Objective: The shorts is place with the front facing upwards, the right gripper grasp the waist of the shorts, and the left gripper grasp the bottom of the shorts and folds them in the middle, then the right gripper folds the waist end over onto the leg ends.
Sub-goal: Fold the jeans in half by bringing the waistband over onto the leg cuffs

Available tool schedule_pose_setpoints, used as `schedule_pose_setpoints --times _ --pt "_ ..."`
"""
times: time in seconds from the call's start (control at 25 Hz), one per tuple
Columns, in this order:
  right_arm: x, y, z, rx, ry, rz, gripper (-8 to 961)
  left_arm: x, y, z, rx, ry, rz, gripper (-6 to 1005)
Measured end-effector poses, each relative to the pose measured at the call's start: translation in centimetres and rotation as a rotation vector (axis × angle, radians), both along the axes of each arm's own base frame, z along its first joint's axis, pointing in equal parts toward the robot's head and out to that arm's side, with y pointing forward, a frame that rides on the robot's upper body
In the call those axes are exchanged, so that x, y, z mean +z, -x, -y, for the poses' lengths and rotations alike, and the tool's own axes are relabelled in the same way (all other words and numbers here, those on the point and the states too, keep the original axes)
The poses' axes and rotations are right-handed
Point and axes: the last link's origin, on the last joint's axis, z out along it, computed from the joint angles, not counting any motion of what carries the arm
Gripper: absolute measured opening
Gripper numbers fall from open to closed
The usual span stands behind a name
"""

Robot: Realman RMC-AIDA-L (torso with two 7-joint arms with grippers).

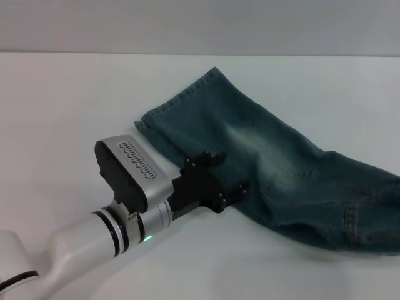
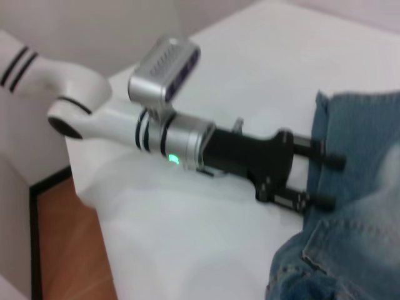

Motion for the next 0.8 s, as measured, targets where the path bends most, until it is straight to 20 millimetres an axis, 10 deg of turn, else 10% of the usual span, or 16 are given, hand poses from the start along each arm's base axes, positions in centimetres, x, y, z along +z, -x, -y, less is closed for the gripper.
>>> schedule_pose_setpoints --times 0.8 --pt "1.8 1.7 -2.3 0.088 -0.030 -0.226 72 -0.7 -0.7 1.6 0.008 0.032 0.049 682"
